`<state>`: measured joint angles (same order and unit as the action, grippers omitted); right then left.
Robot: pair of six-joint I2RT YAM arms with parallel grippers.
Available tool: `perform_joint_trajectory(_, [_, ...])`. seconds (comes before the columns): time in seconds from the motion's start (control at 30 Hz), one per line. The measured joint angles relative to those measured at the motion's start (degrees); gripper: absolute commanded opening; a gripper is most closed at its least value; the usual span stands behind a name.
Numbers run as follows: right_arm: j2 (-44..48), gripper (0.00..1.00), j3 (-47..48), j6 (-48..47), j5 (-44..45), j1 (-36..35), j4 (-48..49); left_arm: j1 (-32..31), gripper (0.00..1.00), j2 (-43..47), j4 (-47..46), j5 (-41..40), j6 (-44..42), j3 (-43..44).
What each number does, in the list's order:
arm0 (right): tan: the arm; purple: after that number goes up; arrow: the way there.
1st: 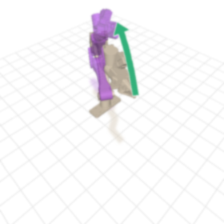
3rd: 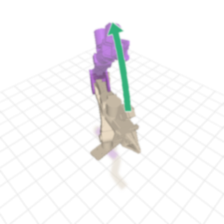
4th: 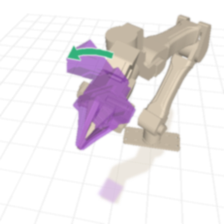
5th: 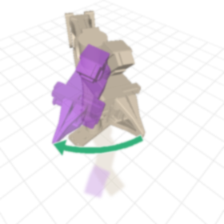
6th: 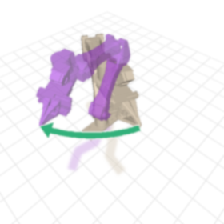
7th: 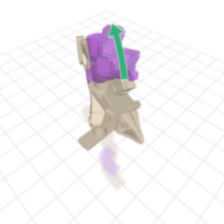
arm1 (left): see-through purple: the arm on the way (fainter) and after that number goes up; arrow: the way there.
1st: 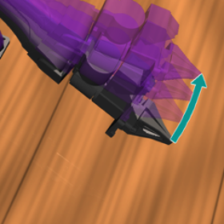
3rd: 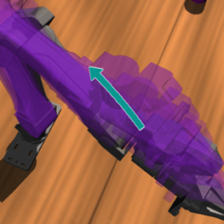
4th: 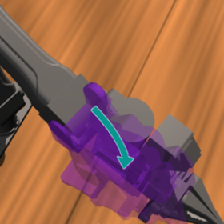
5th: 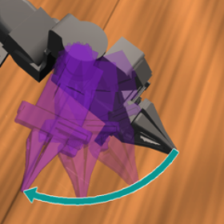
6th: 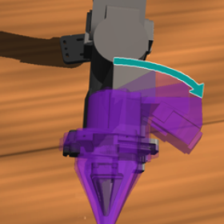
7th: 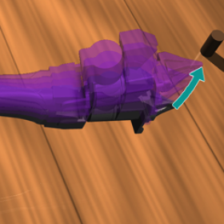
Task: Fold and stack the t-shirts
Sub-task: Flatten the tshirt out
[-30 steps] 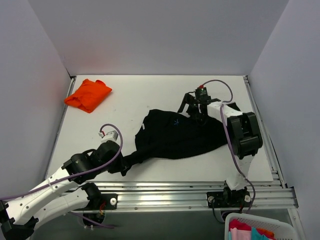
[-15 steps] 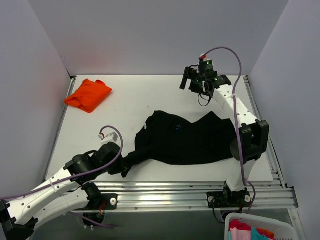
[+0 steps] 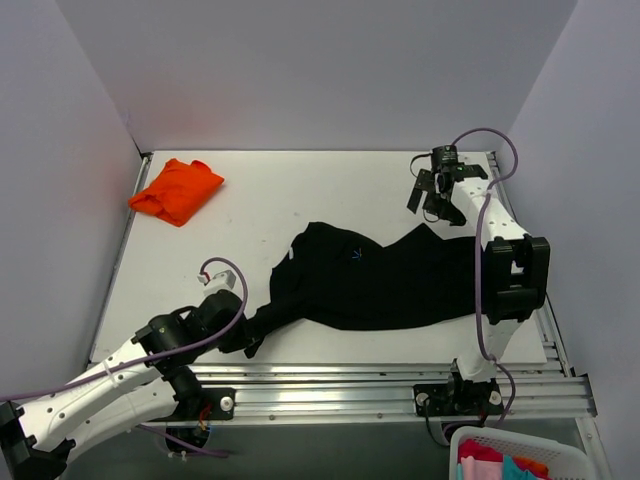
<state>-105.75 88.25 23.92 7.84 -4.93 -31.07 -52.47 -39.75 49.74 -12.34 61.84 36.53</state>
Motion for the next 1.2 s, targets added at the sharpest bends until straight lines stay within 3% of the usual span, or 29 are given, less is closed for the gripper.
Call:
perform_joint_trajectory(0.17, [-0.96,0.99,0.5,0.0,0.35,-0.42,0.59,0.0,0.02,0.04,-1.27,0.61,0.35,-1.18])
perform_joint_trajectory(0.73, [-16.74,0.99,6.36,2.8,0.83,-1.55,3.13,0.44,0.02,1.2,-2.38,1.73,-0.63,-1.7])
perform_joint_trajectory(1.0, [-17.79,0.96,6.67,4.48,1.05,-1.97,4.61,0.72,0.02,3.23,-0.33,1.97,-0.85,-1.68])
perform_joint_trajectory(1.2, [-17.77,0.89,4.31,5.05,2.47,-1.97,6.21,0.72,0.02,2.16,-0.24,2.4,-1.4,-1.68])
